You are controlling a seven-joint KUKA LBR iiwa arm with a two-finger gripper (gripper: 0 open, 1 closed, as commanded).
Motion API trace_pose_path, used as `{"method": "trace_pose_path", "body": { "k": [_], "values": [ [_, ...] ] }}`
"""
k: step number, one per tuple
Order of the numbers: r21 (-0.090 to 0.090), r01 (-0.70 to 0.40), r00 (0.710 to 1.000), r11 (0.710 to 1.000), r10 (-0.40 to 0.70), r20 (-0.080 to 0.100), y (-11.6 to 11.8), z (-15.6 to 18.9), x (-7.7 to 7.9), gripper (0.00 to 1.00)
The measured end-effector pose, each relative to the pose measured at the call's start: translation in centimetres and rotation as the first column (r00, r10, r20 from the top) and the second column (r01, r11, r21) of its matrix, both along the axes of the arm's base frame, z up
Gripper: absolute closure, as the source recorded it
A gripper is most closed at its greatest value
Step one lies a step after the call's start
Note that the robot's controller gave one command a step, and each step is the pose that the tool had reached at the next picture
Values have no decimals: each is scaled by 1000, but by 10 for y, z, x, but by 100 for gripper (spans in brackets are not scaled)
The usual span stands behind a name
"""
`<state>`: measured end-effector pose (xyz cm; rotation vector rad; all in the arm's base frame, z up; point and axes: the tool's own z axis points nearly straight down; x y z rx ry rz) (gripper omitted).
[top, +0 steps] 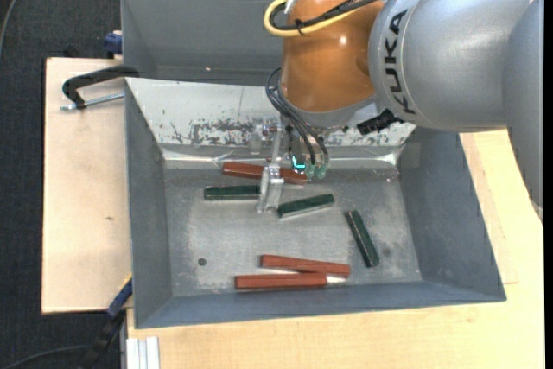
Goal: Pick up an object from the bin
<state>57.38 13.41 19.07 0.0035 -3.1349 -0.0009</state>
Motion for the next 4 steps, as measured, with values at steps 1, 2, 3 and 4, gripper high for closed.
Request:
{"method": "trace_pose_path", "body": {
  "k": [1, 2, 3, 4],
  "values": [
    [1, -154, 988, 988, 154, 7, 14, -123, 28, 0],
    [3, -151, 988, 988, 151, 23, 15, -113, 32, 100],
    [0, -405, 914, 914, 405, 20, 48, 7, 8, 100],
    [1, -403, 915, 915, 403, 14, 47, 3, 7, 0]
  ]
}}
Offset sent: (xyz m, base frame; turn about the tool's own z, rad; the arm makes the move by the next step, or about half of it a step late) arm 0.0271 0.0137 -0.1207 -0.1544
